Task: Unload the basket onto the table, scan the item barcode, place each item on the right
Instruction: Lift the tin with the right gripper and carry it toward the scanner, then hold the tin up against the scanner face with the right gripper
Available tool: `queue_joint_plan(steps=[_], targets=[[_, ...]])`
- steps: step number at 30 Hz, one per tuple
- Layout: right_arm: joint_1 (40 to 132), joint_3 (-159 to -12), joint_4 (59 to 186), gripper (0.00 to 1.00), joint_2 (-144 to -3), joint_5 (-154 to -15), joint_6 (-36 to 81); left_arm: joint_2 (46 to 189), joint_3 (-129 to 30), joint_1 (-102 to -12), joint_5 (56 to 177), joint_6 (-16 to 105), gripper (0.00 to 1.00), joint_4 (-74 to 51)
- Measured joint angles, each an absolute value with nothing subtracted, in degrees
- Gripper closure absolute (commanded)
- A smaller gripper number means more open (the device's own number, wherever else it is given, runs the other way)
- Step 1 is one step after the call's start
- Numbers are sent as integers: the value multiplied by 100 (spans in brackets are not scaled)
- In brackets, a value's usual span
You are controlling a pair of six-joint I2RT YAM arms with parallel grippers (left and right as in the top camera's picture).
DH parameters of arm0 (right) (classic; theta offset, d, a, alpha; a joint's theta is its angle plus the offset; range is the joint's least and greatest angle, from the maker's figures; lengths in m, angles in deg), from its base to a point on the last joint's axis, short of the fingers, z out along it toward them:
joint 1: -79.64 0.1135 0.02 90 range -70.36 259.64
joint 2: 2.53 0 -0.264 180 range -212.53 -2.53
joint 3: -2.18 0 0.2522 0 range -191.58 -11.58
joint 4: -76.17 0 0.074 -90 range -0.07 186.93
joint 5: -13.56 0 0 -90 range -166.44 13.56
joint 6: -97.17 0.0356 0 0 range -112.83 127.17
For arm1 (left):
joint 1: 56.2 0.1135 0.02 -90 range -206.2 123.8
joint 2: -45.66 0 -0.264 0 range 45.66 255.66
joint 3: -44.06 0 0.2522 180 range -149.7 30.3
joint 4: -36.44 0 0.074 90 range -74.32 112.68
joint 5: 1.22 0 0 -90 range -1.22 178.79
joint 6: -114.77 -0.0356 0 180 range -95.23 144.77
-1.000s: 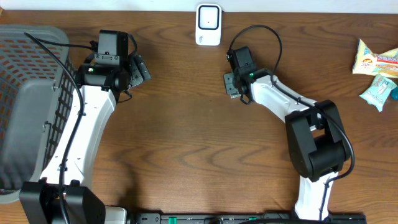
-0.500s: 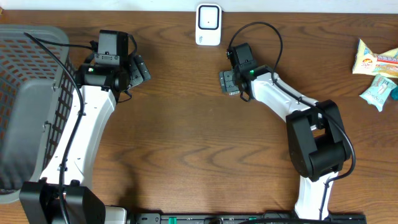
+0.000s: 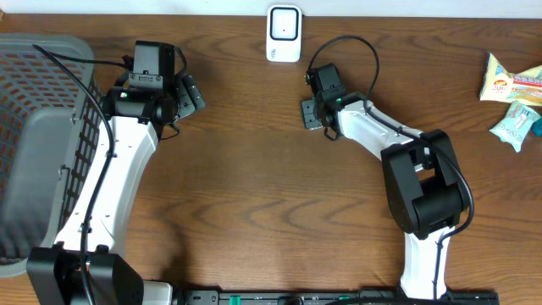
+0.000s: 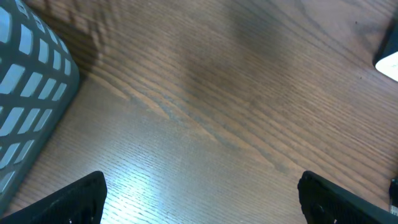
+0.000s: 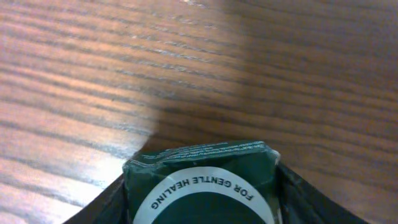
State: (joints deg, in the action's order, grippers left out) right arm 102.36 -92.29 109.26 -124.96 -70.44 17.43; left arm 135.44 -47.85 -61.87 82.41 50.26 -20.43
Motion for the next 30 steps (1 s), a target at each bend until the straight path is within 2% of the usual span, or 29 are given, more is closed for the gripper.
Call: queue_joint_plan(steps=[16,30], targets=[[10236,-9297,10253,59,-12496,-7022,1743,13544,-4785,-6187,8241,5026,2,-2043],[10236,-9452,7431,55,-12493,-7022,1743,13544,-4785,-6187,8241,5026,2,-2043]])
